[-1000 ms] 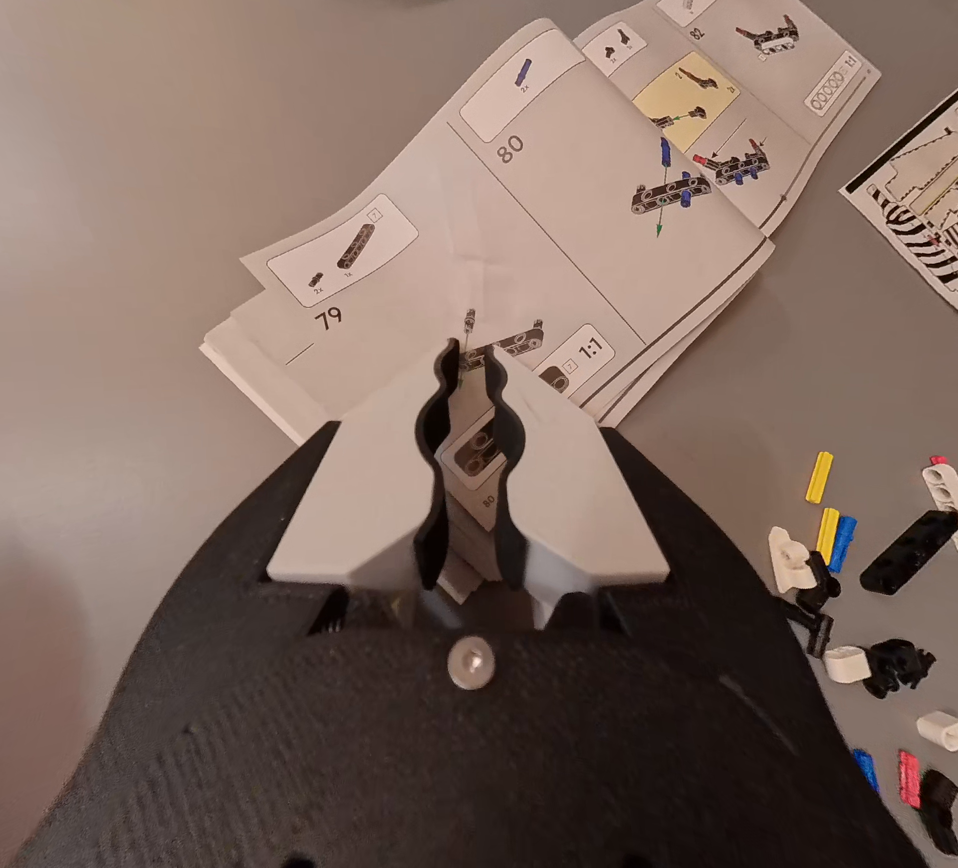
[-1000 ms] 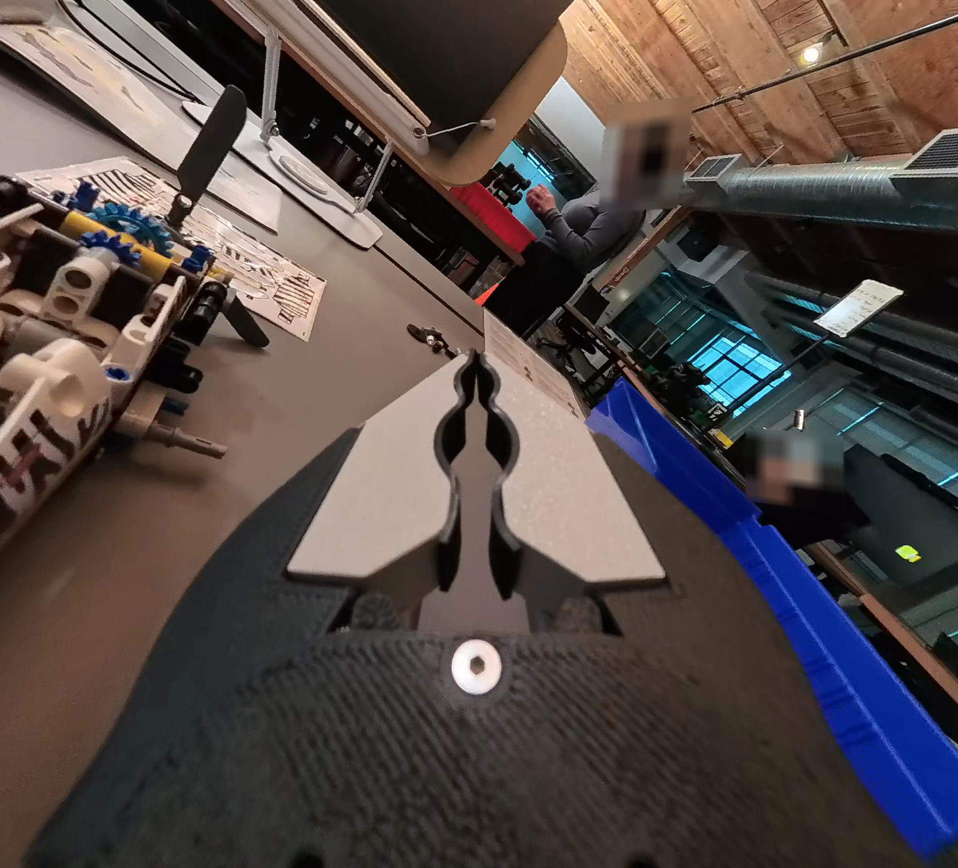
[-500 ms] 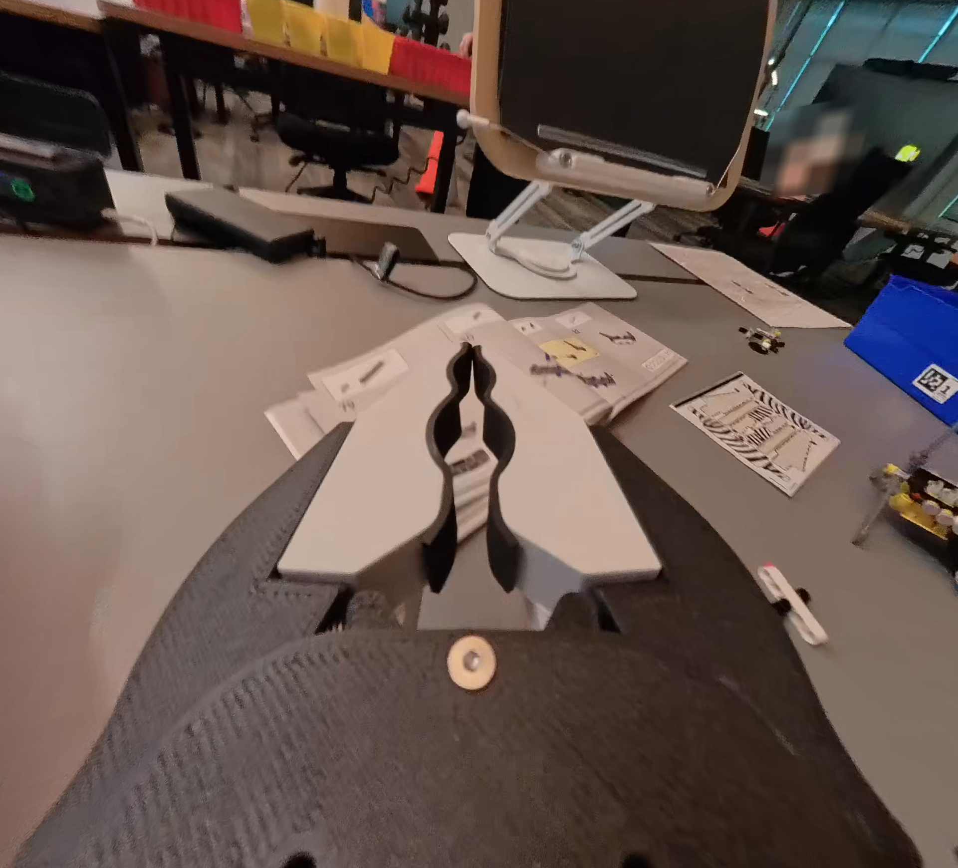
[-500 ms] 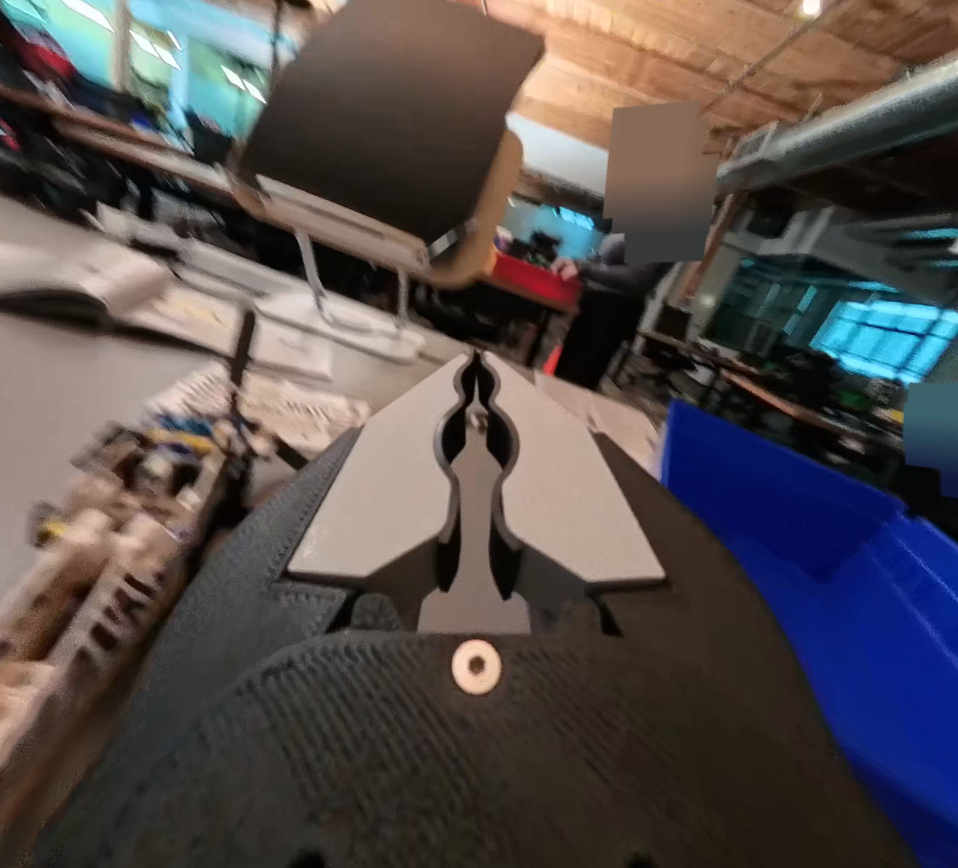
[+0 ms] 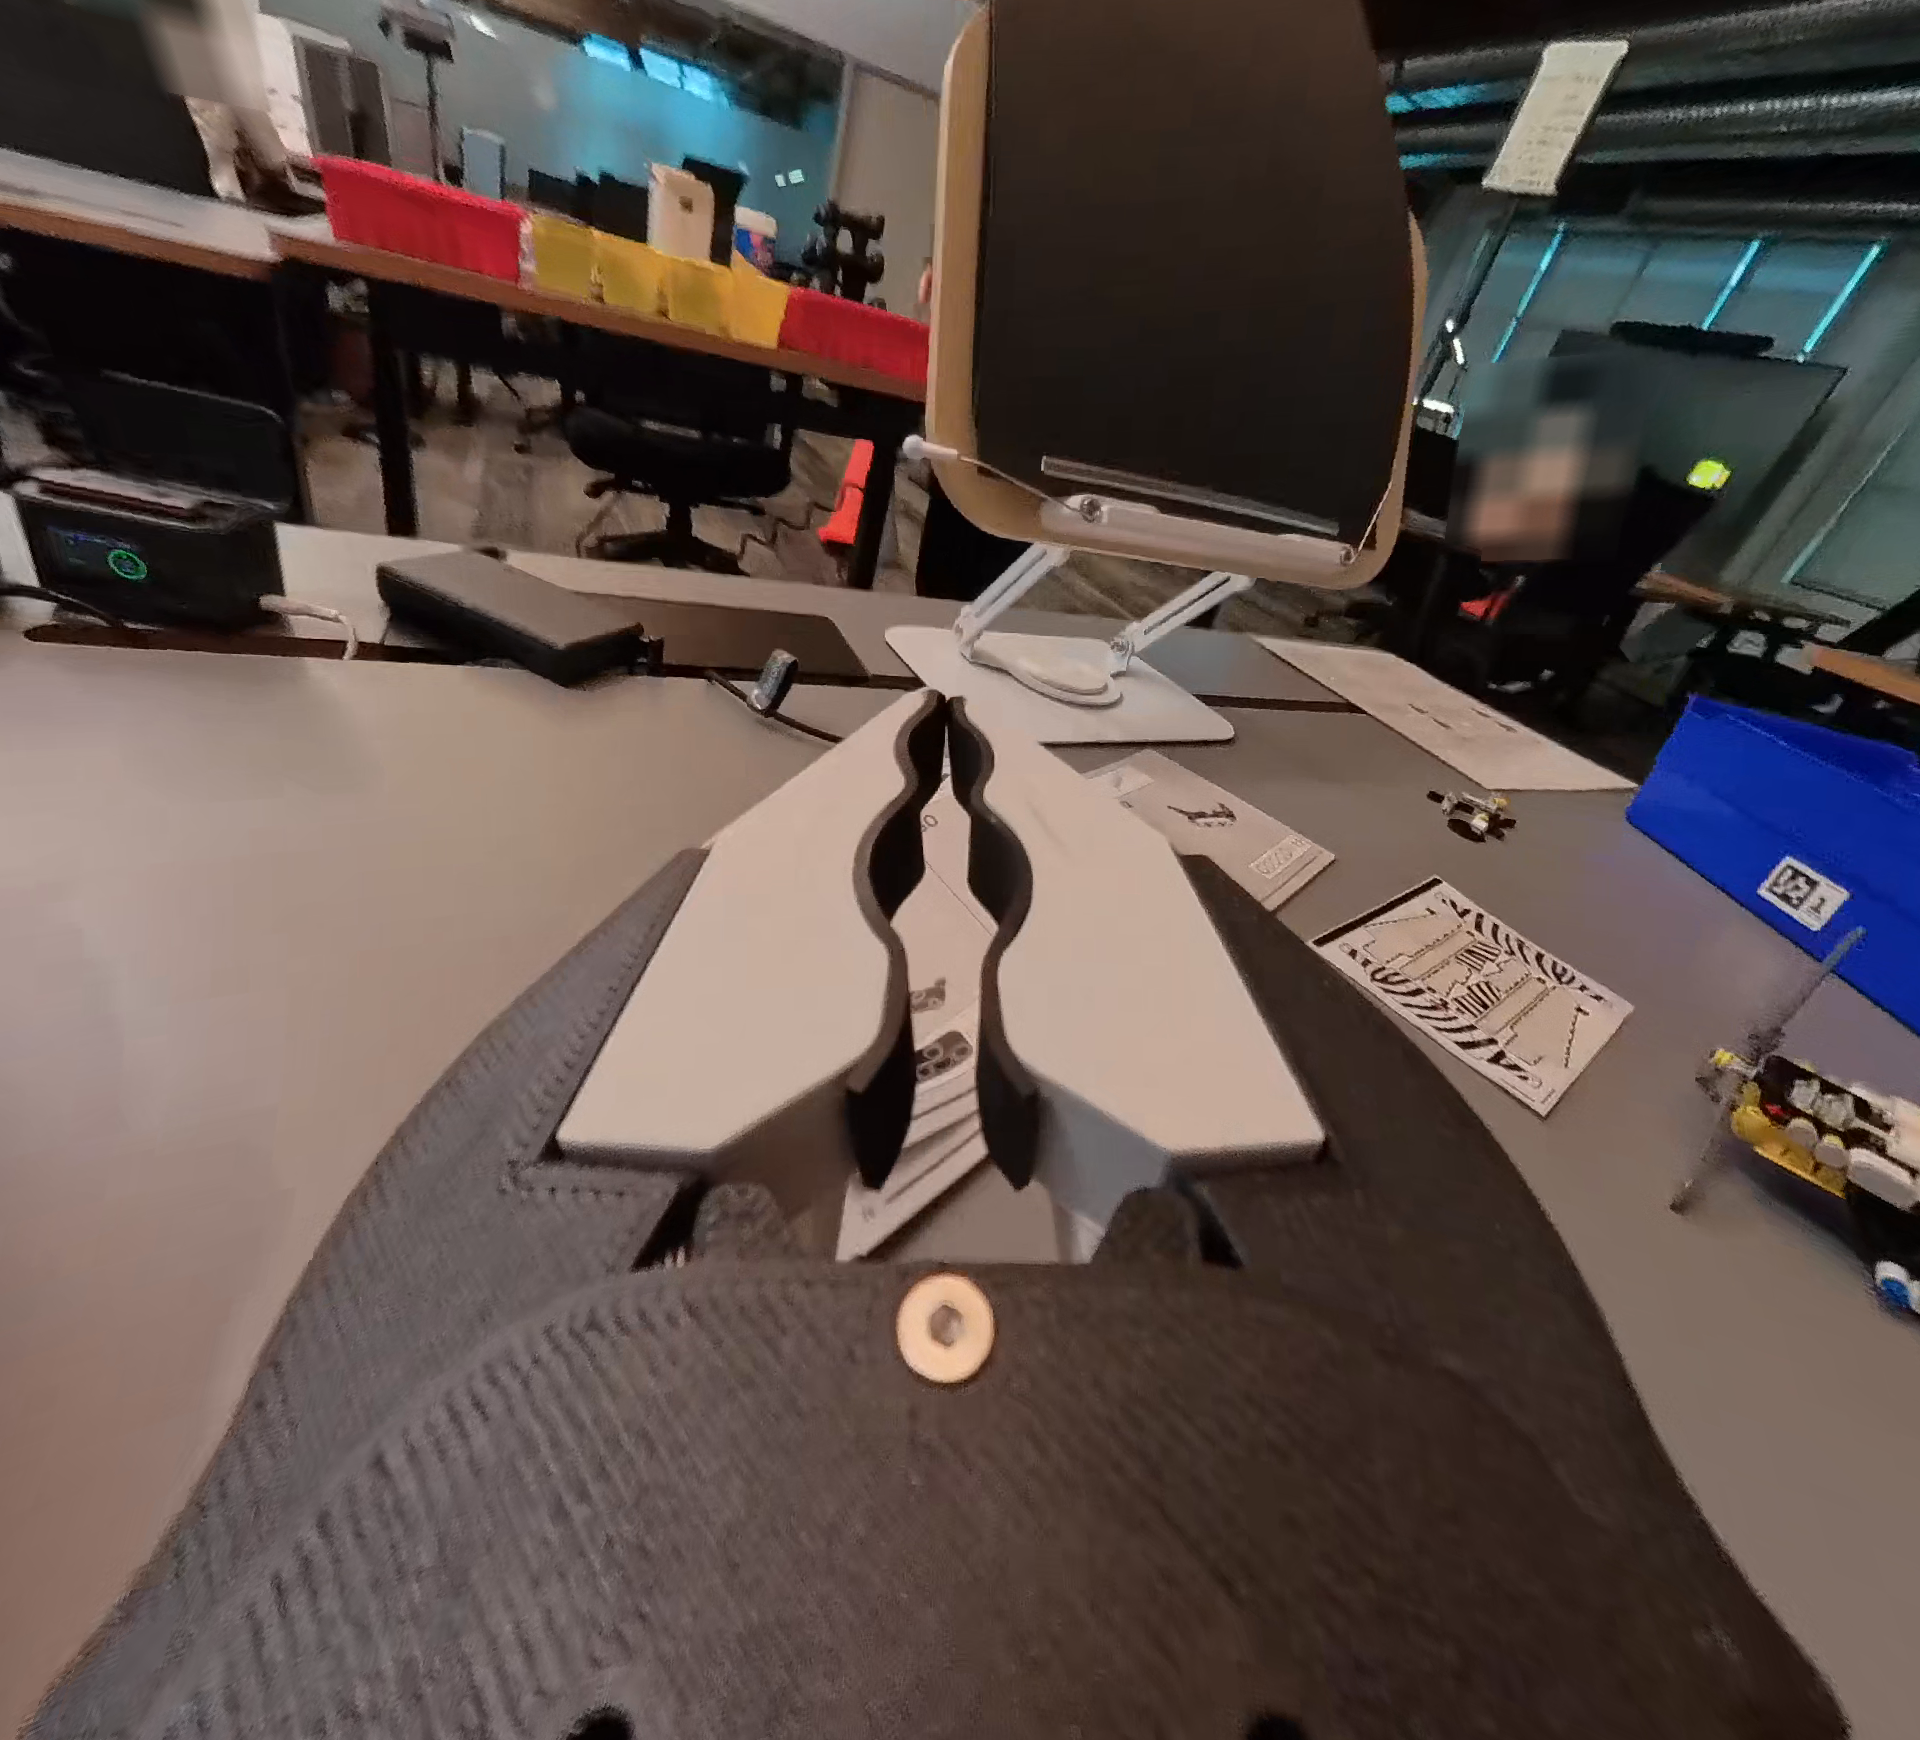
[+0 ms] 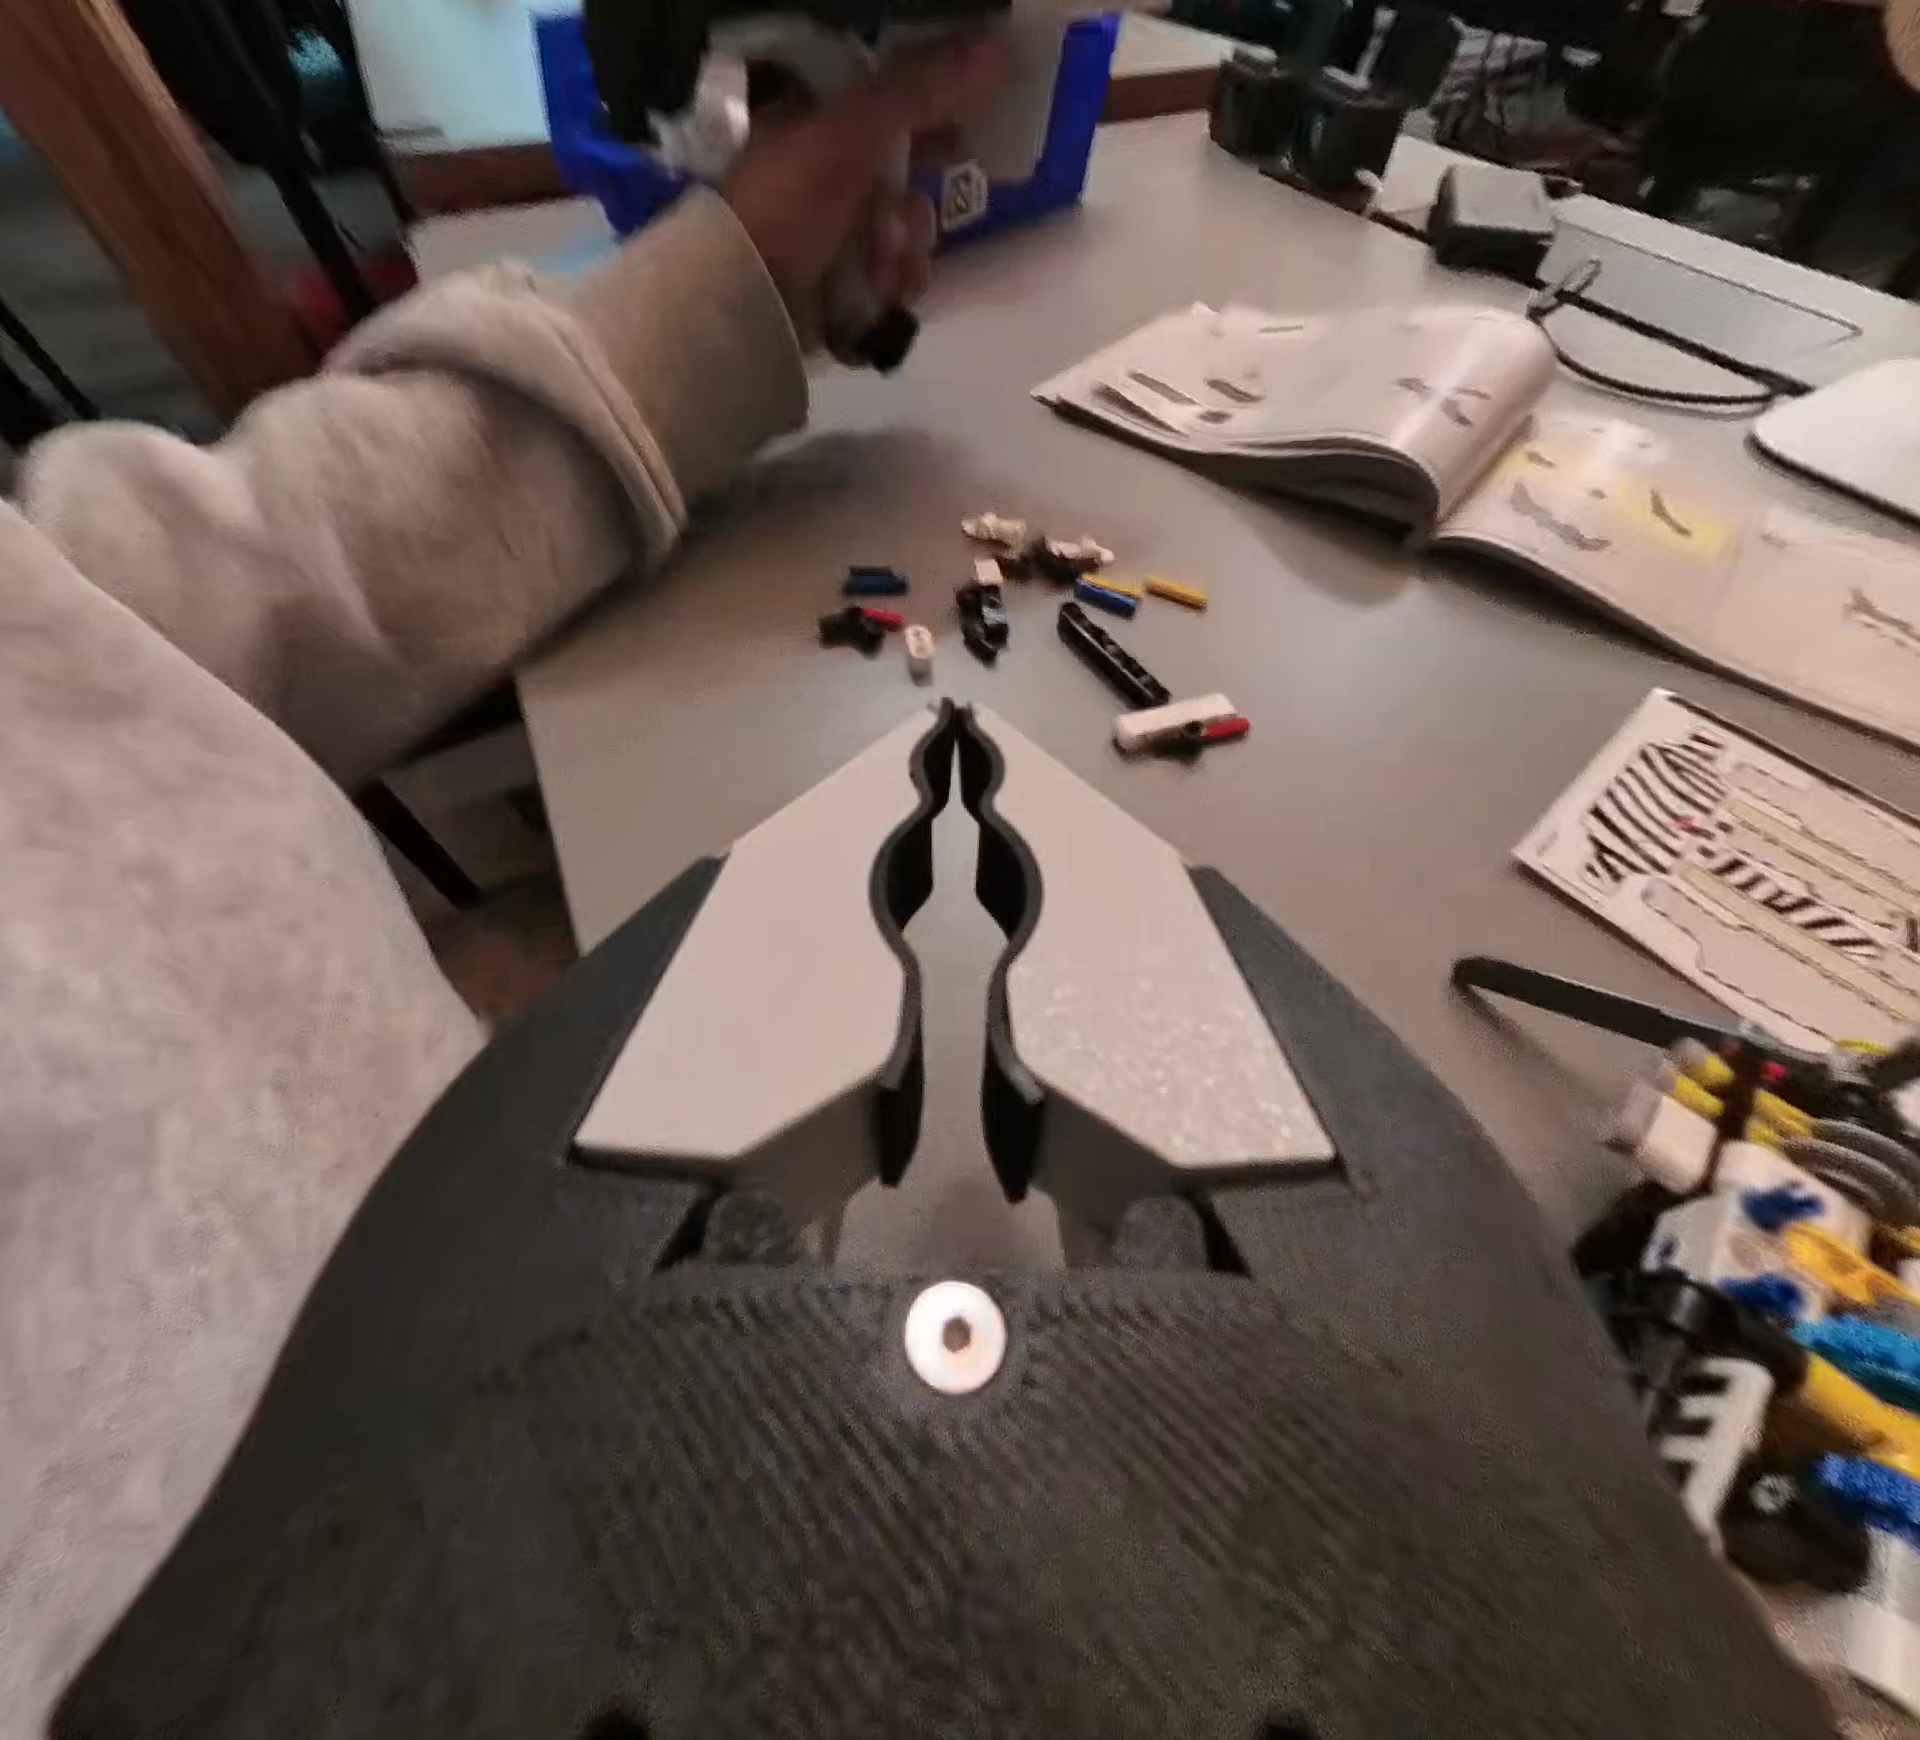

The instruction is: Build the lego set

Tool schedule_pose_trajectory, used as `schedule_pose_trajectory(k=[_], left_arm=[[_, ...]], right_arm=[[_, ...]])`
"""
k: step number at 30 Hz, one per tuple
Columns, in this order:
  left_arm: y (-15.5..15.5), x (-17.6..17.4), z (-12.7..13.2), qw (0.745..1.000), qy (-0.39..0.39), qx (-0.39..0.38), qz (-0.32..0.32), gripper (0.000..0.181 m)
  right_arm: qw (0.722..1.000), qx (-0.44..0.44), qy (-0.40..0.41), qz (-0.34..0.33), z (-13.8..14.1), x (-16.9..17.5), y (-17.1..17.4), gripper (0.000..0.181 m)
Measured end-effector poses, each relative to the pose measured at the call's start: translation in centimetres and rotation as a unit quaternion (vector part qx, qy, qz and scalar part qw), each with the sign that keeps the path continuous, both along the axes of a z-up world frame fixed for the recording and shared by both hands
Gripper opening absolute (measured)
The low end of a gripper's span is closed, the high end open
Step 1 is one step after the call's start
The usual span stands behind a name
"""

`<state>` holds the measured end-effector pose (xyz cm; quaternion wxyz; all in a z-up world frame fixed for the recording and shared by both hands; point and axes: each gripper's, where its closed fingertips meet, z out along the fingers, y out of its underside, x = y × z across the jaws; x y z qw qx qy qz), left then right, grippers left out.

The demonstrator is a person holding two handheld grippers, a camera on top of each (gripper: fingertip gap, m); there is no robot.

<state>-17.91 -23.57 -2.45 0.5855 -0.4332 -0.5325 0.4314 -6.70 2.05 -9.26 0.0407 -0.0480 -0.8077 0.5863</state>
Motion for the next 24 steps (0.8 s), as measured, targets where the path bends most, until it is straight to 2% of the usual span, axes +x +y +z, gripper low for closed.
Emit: schedule_pose_trajectory(k=[2,5,8,11,15,17,21,24], left_arm=[[-0.6,-1.3,-0.3,0.999,-0.033,0.013,-0.022,0.000],[-1.0,-2.2,-1.8,0.995,-0.085,0.041,-0.038,0.001],[-0.9,-1.5,-1.9,0.996,-0.076,0.029,-0.035,0.001],[-2.1,-1.0,-3.0,0.996,-0.089,0.003,0.007,0.000],[-3.8,-0.2,-4.7,0.989,-0.131,-0.021,0.070,0.000],[-4.3,0.2,-4.4,0.988,-0.122,-0.025,0.089,0.000],[-3.3,-0.3,-4.9,0.990,-0.129,0.002,0.049,0.000],[-2.6,-0.5,-4.9,0.992,-0.125,0.019,0.028,0.000]], right_arm=[[1.000,0.017,0.013,-0.023,-0.5,-1.0,-0.3,0.000],[0.998,0.037,-0.010,-0.044,-1.6,-2.2,-1.5,0.000],[0.994,0.083,-0.066,-0.022,-3.4,-2.0,-2.7,0.000],[0.989,0.120,-0.084,-0.015,-4.7,-2.6,-3.9,0.000],[0.989,0.113,-0.095,-0.018,-4.8,-3.6,-5.1,0.002],[0.989,0.111,-0.098,-0.025,-4.8,-4.0,-5.3,0.003],[0.991,0.103,-0.073,-0.049,-4.5,-5.7,-5.4,0.005],[0.989,0.105,-0.090,-0.058,-4.7,-6.4,-5.6,0.006]])
